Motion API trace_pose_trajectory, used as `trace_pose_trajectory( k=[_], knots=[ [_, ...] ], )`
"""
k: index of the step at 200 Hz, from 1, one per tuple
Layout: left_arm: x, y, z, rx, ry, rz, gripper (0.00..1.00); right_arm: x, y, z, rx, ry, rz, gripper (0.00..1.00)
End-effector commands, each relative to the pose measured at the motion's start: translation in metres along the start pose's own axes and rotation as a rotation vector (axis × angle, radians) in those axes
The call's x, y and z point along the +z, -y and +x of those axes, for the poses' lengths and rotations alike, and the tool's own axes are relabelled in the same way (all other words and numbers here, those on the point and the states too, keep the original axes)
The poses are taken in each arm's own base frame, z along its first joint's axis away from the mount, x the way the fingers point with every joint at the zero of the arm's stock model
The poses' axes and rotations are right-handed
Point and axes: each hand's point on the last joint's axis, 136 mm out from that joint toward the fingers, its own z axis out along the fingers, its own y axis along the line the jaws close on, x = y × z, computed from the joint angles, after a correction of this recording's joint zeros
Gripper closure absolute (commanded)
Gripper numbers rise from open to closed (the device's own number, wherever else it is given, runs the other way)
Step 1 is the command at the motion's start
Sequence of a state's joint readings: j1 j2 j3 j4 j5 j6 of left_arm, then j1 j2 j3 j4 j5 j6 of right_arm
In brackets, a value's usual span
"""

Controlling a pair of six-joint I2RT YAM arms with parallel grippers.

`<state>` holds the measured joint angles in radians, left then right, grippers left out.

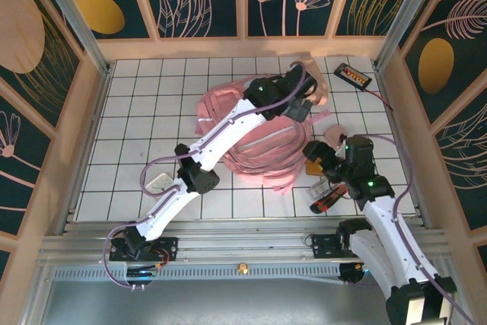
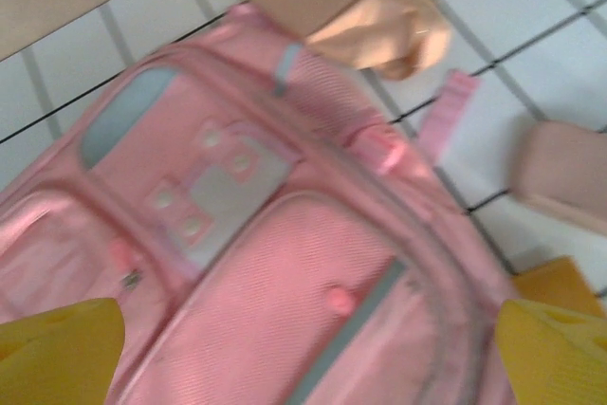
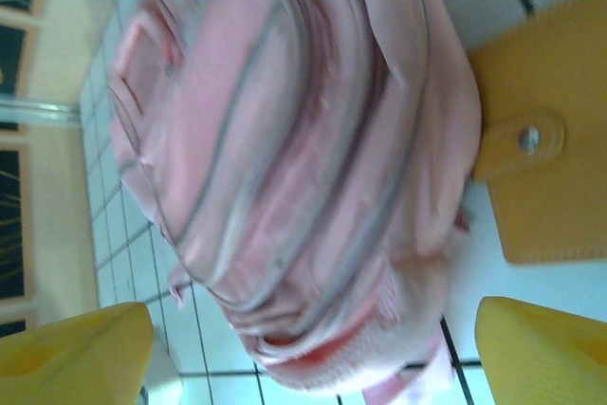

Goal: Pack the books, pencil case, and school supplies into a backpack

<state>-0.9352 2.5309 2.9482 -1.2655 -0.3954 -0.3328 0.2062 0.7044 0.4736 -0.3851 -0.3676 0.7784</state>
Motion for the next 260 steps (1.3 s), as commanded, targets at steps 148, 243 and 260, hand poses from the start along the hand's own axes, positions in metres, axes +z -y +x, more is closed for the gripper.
trace_pose_trajectory(
  k=[148, 243, 260],
  knots=[
    [0.000, -0.214, 0.157, -0.760, 0.066, 0.322, 0.01, 0.061, 0.011, 0.026, -0.048, -0.094, 0.072, 0.16],
    [0.078, -0.217, 0.189, -0.976, -0.024, 0.488, 0.27, 0.080, 0.004, 0.006, -0.106, -0.089, 0.122, 0.34],
    [0.092, -0.218, 0.200, -0.996, -0.052, 0.491, 0.36, 0.084, 0.004, 0.004, -0.106, -0.090, 0.125, 0.38]
  ],
)
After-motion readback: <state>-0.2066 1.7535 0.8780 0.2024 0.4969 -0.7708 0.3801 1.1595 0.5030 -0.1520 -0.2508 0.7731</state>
